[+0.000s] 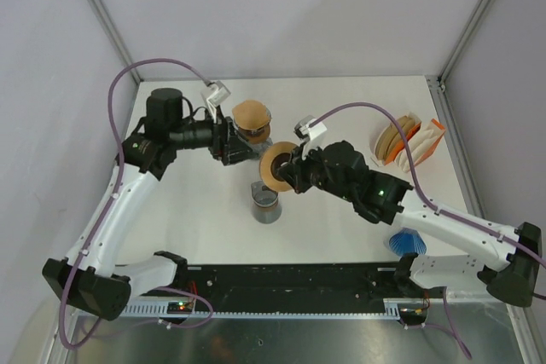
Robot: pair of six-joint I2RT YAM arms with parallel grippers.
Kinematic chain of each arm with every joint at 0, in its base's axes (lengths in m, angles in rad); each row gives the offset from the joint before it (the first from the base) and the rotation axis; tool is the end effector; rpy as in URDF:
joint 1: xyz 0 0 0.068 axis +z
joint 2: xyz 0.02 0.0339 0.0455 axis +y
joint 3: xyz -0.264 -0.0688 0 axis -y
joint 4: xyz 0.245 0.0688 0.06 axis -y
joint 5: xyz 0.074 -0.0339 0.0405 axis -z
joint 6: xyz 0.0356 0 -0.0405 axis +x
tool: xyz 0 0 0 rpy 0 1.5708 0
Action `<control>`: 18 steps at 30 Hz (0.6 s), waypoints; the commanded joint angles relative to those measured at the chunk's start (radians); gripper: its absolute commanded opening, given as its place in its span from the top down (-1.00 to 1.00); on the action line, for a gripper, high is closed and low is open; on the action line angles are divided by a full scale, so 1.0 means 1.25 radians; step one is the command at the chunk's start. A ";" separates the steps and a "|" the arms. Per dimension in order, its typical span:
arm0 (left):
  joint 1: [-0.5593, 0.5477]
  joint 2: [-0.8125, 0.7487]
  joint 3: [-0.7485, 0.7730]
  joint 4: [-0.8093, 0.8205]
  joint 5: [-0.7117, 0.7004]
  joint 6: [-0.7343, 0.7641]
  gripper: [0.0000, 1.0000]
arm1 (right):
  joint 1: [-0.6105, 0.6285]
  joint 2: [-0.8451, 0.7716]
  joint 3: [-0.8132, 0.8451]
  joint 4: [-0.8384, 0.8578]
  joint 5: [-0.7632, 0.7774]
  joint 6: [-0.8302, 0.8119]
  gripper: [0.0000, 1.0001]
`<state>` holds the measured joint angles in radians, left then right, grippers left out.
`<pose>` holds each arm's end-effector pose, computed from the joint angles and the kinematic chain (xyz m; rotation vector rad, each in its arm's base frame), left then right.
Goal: Place the coffee filter in the dripper
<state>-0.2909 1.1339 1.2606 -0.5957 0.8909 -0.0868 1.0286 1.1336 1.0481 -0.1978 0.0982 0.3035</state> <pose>0.2121 -0.0924 0.3996 0.7675 1.8812 -1.1392 0.1385 0.2231 0.3609 -0.6198 1.8352 0.8227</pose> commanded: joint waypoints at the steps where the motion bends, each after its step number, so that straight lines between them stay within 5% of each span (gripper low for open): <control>1: -0.053 0.014 0.004 -0.007 -0.091 0.019 -0.45 | 0.005 0.018 0.063 0.096 -0.007 -0.045 1.00; 10: -0.125 0.039 0.005 -0.006 -0.192 0.055 0.14 | 0.006 0.027 0.068 0.112 -0.032 -0.053 1.00; 18: -0.136 0.046 -0.017 -0.009 -0.032 0.052 0.26 | 0.005 0.026 0.068 0.107 -0.018 -0.069 1.00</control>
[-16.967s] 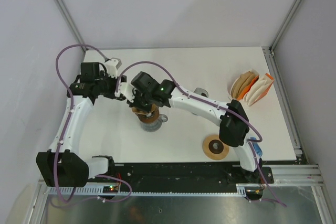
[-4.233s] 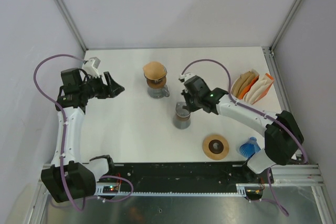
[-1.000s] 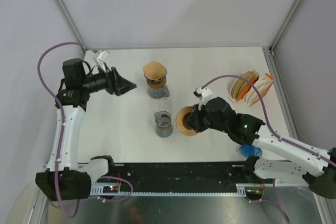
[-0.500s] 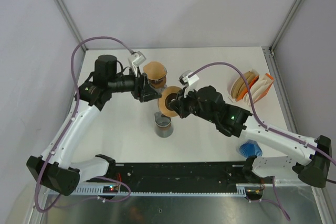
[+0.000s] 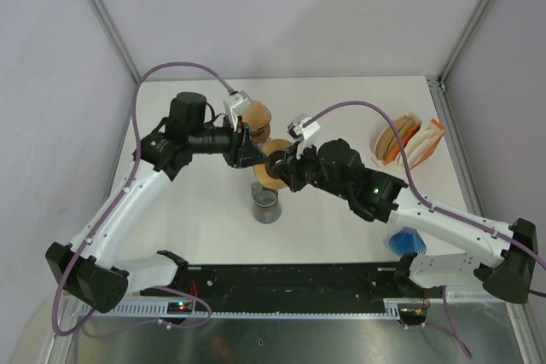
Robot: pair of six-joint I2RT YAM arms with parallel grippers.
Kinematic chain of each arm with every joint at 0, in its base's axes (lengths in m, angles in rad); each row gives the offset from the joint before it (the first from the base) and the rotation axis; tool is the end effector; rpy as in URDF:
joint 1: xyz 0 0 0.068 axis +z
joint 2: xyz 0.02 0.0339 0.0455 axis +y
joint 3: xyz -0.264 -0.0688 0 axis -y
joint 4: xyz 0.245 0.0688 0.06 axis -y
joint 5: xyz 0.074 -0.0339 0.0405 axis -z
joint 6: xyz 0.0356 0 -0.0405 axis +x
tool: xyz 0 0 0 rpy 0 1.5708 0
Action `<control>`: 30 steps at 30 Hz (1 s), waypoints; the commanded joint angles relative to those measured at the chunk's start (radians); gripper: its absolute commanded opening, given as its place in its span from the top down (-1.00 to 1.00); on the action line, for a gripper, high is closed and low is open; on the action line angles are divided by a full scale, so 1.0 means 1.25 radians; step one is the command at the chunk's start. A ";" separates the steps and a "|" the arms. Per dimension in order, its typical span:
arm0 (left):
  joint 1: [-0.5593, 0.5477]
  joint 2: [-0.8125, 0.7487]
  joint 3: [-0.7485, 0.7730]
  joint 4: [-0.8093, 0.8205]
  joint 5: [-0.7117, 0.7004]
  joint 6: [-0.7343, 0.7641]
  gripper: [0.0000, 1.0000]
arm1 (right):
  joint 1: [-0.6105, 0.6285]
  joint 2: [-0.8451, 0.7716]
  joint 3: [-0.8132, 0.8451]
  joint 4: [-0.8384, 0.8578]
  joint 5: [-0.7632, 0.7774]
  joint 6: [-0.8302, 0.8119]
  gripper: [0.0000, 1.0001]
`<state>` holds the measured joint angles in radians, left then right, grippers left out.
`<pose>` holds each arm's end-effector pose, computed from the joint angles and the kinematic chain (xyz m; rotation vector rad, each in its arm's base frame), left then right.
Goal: Place the coffee filter in the dripper
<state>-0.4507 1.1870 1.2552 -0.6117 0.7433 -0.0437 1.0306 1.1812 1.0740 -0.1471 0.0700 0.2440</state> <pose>0.2121 -0.1294 0.3830 0.8706 1.9498 -1.0760 0.1439 0.2352 0.3636 -0.6826 1.7797 0.8231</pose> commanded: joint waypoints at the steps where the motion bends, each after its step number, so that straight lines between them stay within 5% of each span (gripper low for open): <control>1: -0.008 0.004 -0.016 0.003 0.104 0.015 0.35 | 0.003 -0.014 0.048 0.065 0.008 -0.024 1.00; 5: -0.009 0.006 -0.020 -0.002 0.157 0.007 0.88 | -0.001 -0.015 0.048 0.061 0.013 -0.029 1.00; 7: -0.008 0.006 -0.019 -0.004 0.157 0.010 0.97 | -0.004 -0.015 0.048 0.056 0.009 -0.030 1.00; 9: -0.008 0.002 -0.016 -0.004 0.125 0.026 0.99 | -0.012 -0.014 0.048 0.043 0.006 -0.025 0.88; 13: -0.008 -0.007 -0.003 -0.005 -0.046 0.101 1.00 | -0.033 -0.031 0.048 -0.004 0.005 -0.016 0.05; 16: -0.008 -0.012 0.022 -0.015 -0.212 0.187 0.99 | -0.060 -0.060 0.048 -0.042 -0.027 -0.007 -0.33; 21: -0.009 -0.013 0.113 -0.028 -0.445 0.380 0.99 | -0.192 -0.113 0.048 -0.071 -0.162 0.088 -0.47; 30: -0.024 -0.022 0.149 -0.018 -0.597 0.810 0.99 | -0.328 -0.035 0.182 -0.083 -0.208 0.198 -0.74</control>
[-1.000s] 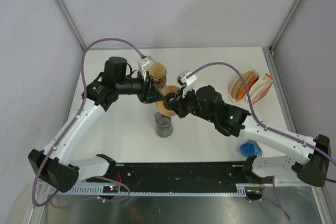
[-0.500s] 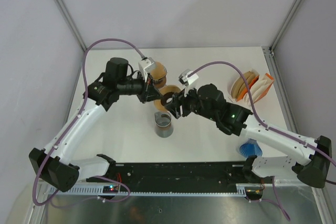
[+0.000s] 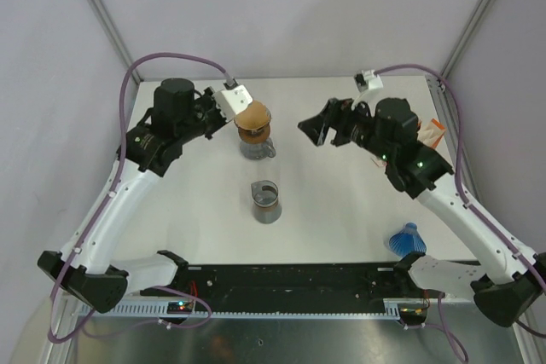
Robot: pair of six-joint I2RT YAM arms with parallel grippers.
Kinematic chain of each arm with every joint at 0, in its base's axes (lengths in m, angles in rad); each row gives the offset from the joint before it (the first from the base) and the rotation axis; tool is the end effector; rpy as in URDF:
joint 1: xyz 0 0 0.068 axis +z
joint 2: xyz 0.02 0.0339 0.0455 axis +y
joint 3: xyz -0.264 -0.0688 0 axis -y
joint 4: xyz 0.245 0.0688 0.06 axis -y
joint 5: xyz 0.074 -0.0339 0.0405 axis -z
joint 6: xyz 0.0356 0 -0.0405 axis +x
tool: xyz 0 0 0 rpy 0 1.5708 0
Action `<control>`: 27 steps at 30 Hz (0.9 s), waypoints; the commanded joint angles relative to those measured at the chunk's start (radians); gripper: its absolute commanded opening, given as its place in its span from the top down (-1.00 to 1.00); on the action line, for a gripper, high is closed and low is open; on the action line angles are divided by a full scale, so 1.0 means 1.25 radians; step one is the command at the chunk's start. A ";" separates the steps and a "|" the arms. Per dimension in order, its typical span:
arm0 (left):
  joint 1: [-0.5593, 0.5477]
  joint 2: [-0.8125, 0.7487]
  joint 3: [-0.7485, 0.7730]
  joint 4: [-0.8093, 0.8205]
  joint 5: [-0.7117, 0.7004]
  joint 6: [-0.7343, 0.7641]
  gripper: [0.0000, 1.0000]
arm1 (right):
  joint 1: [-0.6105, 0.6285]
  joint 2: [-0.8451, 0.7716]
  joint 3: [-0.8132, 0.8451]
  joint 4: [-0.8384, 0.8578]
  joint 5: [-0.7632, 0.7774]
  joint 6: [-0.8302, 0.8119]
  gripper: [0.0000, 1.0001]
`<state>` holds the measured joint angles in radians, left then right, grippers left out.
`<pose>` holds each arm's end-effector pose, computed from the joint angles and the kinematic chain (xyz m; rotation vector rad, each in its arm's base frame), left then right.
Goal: Place the coffee filter in the dripper
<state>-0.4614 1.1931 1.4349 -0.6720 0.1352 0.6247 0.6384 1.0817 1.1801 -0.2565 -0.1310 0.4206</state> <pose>0.2177 -0.1136 0.4302 1.1051 1.6633 -0.0303 0.1914 0.1478 0.4131 -0.2973 1.7875 0.8821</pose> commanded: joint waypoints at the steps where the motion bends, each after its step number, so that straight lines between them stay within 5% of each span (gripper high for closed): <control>1: -0.020 -0.036 -0.008 0.041 -0.120 0.338 0.99 | -0.016 0.055 0.109 0.010 -0.050 0.061 -0.74; 5: -0.050 -0.170 -0.140 0.170 -0.082 0.612 0.99 | -0.018 0.092 0.135 0.042 -0.067 0.082 -0.74; 12: -0.088 -0.500 -0.541 0.420 0.198 1.127 1.00 | 0.037 0.143 0.139 0.132 -0.117 0.127 -0.68; 18: -0.089 -0.568 -0.673 0.565 0.275 1.232 0.99 | 0.076 0.178 0.140 0.151 -0.152 0.144 -0.66; 27: -0.088 -0.564 -0.743 0.741 0.291 1.228 0.99 | 0.101 0.227 0.137 0.182 -0.222 0.190 -0.51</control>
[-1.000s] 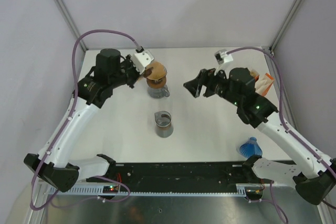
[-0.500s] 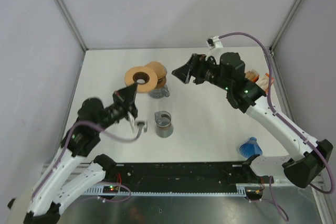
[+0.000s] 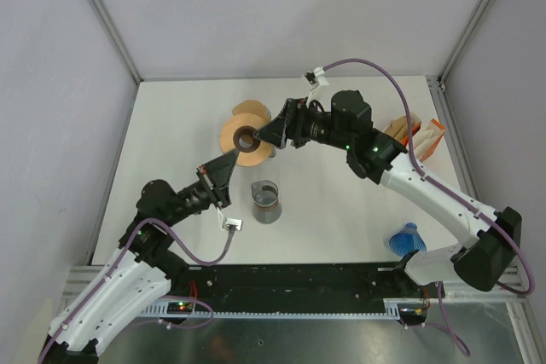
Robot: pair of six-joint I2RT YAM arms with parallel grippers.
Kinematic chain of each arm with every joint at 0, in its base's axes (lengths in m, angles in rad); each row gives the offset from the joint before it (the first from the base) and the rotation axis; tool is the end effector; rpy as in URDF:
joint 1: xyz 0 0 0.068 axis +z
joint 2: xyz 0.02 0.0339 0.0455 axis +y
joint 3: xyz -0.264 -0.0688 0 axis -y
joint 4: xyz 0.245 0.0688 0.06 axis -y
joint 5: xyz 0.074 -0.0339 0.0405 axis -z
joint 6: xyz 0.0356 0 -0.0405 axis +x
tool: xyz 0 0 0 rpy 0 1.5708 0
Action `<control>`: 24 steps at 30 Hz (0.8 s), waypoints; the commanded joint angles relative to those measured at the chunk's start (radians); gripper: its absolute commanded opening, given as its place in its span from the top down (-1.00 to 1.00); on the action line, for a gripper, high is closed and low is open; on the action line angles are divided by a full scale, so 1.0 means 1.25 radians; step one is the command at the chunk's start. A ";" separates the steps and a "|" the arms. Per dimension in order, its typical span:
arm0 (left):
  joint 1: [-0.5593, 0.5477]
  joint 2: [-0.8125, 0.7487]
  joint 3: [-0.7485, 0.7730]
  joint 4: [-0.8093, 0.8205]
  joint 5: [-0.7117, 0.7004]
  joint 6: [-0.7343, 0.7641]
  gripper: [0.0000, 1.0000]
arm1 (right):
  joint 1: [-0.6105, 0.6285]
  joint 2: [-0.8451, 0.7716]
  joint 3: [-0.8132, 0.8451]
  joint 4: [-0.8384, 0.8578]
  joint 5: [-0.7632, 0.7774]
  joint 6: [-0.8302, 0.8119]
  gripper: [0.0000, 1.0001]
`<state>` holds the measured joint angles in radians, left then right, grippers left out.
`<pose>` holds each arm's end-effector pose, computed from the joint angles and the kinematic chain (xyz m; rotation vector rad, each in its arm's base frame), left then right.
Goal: Place the coffee filter in the dripper
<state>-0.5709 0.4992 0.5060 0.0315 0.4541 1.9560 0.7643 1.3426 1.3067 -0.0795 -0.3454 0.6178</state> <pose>0.1083 -0.0881 0.3056 1.5808 0.1136 0.7484 0.2184 0.2260 0.4094 -0.4201 1.8152 1.2927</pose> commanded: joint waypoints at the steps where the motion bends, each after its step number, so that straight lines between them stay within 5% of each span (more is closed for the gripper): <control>1: -0.001 -0.010 -0.004 0.186 0.036 0.161 1.00 | -0.003 0.020 0.033 0.036 -0.053 0.035 -0.50; 5: -0.001 -0.038 -0.026 0.192 0.045 0.152 0.99 | -0.024 0.021 0.013 0.051 -0.069 0.048 -0.38; 13: 0.000 -0.054 -0.042 0.193 0.041 0.142 1.00 | -0.031 0.044 0.010 0.135 -0.175 0.096 0.85; 19: -0.001 -0.050 -0.037 0.192 0.010 0.111 0.99 | -0.046 0.018 0.005 0.098 -0.168 0.071 1.00; 21: -0.001 -0.044 -0.041 0.189 -0.021 0.106 0.84 | -0.055 0.008 0.000 0.080 -0.156 0.060 1.00; 24: -0.001 -0.041 -0.036 0.174 -0.061 0.059 0.01 | -0.080 -0.003 -0.021 0.069 -0.142 0.053 1.00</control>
<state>-0.5743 0.4450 0.4374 0.2005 0.4686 1.9648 0.7025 1.3735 1.3083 0.0780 -0.5903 0.7685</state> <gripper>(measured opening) 0.320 0.111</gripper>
